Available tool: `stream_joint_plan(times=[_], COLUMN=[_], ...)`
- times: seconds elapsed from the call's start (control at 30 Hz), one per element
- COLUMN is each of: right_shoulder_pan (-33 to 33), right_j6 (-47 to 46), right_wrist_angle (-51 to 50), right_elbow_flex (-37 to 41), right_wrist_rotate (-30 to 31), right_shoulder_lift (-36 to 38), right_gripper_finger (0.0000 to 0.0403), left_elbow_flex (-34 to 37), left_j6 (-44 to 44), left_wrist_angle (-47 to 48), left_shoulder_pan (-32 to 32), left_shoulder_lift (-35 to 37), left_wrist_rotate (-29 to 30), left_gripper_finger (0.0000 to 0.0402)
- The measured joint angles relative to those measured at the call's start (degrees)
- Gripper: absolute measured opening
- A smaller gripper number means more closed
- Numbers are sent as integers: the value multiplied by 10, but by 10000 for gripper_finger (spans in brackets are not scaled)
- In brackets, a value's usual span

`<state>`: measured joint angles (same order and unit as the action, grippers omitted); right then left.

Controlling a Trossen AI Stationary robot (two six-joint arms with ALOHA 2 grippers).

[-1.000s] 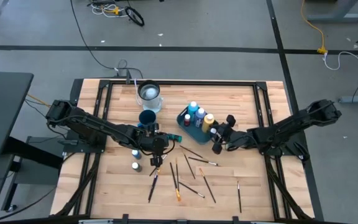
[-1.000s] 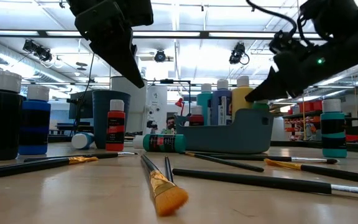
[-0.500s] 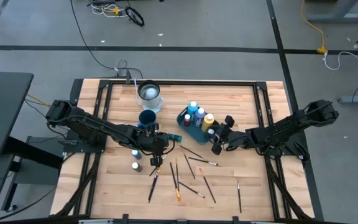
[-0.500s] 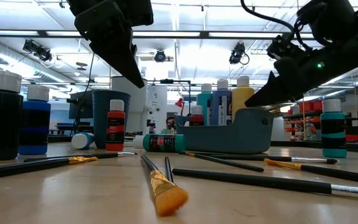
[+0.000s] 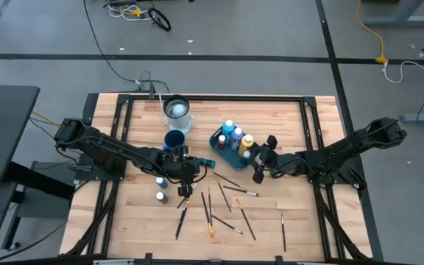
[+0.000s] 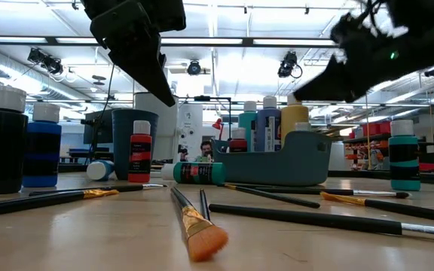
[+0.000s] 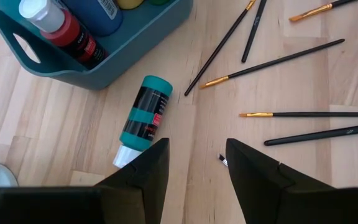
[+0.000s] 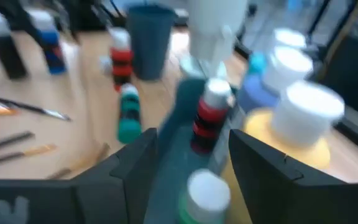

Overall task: Pick & Place Paint Supplies
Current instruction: Put the orange paint bottle into the blue bin

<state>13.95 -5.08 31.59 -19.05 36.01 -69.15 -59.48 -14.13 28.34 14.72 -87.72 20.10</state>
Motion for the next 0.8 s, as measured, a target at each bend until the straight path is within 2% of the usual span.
stream_joint_plan(times=[0.17, 0.37, 0.57, 0.8], right_shoulder_pan=[23, 45, 48, 48], right_j6=[32, 38, 39, 27], right_wrist_angle=[36, 53, 90, 77], right_elbow_flex=[0, 0, 0, 0], right_wrist_rotate=[-86, -186, -205, -205], right_shoulder_lift=[42, 65, 65, 65], right_gripper_finger=[195, 194, 194, 194], left_elbow_flex=[0, 0, -1, 0], left_j6=[-1, 22, 31, 50], left_wrist_angle=[-4, -73, -94, -95], left_shoulder_pan=[0, 0, 0, 0], left_shoulder_lift=[0, 0, -30, -61], left_wrist_rotate=[0, -14, -18, -18], left_gripper_finger=[167, 167, 167, 167])
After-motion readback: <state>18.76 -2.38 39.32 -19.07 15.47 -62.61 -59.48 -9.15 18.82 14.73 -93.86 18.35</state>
